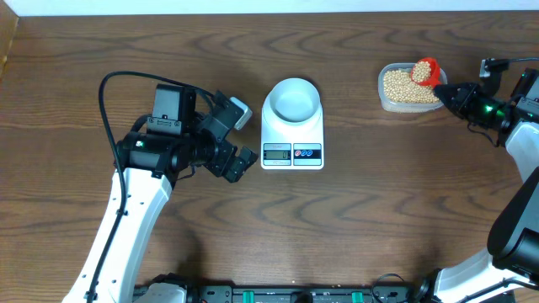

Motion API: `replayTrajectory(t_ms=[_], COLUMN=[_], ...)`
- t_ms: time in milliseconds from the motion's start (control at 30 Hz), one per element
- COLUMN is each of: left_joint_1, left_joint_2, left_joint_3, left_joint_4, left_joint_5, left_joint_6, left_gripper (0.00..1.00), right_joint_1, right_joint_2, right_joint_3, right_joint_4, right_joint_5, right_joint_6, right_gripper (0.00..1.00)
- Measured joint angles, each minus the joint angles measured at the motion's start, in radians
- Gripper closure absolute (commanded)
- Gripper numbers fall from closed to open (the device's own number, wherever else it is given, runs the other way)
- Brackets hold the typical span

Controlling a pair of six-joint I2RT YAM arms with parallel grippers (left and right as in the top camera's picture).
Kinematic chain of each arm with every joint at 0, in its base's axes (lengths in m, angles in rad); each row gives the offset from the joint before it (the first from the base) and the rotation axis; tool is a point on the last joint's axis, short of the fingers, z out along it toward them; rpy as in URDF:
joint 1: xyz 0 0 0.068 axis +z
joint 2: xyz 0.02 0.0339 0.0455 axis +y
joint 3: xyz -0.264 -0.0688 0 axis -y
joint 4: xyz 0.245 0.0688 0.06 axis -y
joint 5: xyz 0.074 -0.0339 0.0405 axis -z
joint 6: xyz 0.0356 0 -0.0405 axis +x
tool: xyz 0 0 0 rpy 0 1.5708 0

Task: Scoop item into bowl and weigh 50g on scale
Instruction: 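Retract the left gripper from the scale to the left side, then lift the filled red scoop out of the soybean tub with the right gripper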

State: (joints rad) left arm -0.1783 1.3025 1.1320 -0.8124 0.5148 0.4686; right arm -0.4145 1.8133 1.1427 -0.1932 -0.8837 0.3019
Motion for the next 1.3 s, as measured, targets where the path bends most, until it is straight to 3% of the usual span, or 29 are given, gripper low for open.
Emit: replayTrajectory(t_ms=[1000,1300], left_joint_1=[0.0,0.0], left_joint_2=[0.0,-0.028], left_joint_3=[0.0,0.0], left_joint_4=[-0.001,-0.043], left_joint_5=[0.011,0.011], left_joint_6=[0.012,0.098], left_gripper=[0.02,0.02], right_joint_1=[0.0,0.0], right_joint_2=[0.0,0.0], right_joint_3=[0.0,0.0], right_joint_4=[0.0,0.0], right_joint_5=[0.002,0.002], right_joint_6=[-0.003,-0.003], right_gripper=[0.99,0.99])
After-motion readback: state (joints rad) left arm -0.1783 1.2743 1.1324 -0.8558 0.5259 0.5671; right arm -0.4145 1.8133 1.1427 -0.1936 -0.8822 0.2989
